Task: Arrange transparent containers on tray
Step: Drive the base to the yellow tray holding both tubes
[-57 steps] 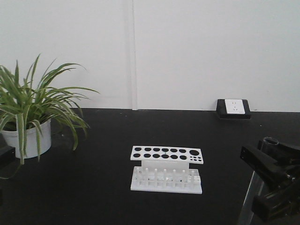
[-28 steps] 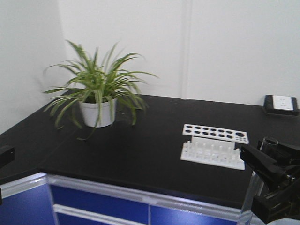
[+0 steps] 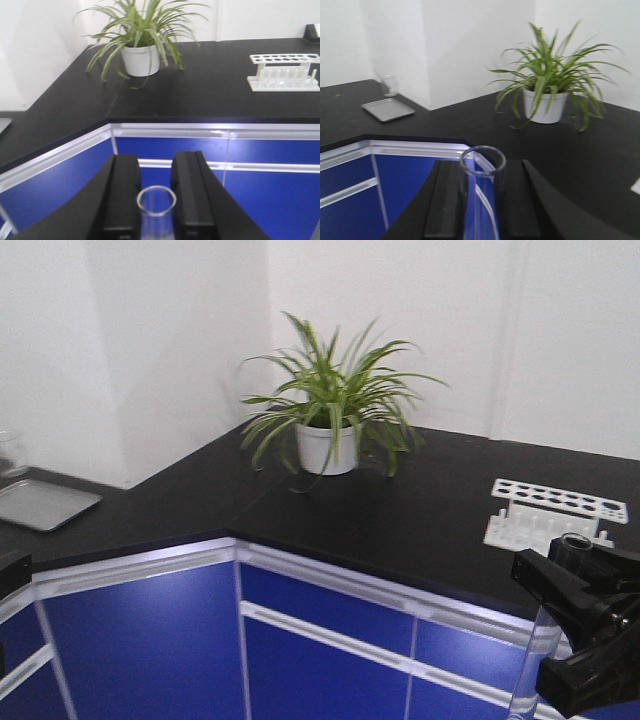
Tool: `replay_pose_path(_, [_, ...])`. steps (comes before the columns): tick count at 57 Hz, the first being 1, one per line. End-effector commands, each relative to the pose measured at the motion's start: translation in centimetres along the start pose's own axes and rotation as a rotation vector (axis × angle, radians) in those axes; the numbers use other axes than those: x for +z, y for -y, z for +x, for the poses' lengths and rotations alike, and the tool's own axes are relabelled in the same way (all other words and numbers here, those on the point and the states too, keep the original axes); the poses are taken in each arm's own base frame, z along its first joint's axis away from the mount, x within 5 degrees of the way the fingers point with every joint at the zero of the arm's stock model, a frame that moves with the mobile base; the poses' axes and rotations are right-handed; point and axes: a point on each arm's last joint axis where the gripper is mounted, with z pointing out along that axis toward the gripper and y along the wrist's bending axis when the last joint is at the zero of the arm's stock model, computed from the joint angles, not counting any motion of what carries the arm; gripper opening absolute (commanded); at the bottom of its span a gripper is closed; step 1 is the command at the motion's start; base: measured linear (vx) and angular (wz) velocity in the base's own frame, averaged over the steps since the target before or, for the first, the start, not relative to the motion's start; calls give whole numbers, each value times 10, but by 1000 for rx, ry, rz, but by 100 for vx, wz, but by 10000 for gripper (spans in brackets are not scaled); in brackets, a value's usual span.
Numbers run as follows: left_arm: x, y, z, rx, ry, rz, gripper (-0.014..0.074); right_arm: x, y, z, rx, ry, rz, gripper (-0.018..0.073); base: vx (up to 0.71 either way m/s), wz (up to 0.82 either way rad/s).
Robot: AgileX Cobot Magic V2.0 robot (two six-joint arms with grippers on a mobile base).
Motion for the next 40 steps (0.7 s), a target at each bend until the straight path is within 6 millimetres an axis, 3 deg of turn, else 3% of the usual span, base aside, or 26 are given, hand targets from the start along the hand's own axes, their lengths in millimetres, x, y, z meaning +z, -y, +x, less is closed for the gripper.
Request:
replay_pose_path(1, [-5, 2, -16, -3, 112, 22, -6, -4, -2, -19, -5, 115, -27, -12, -31, 40])
replay_pose_path(40, [-5, 2, -16, -3, 112, 22, -6, -4, -2, -19, -4, 115, -27, -12, -30, 50])
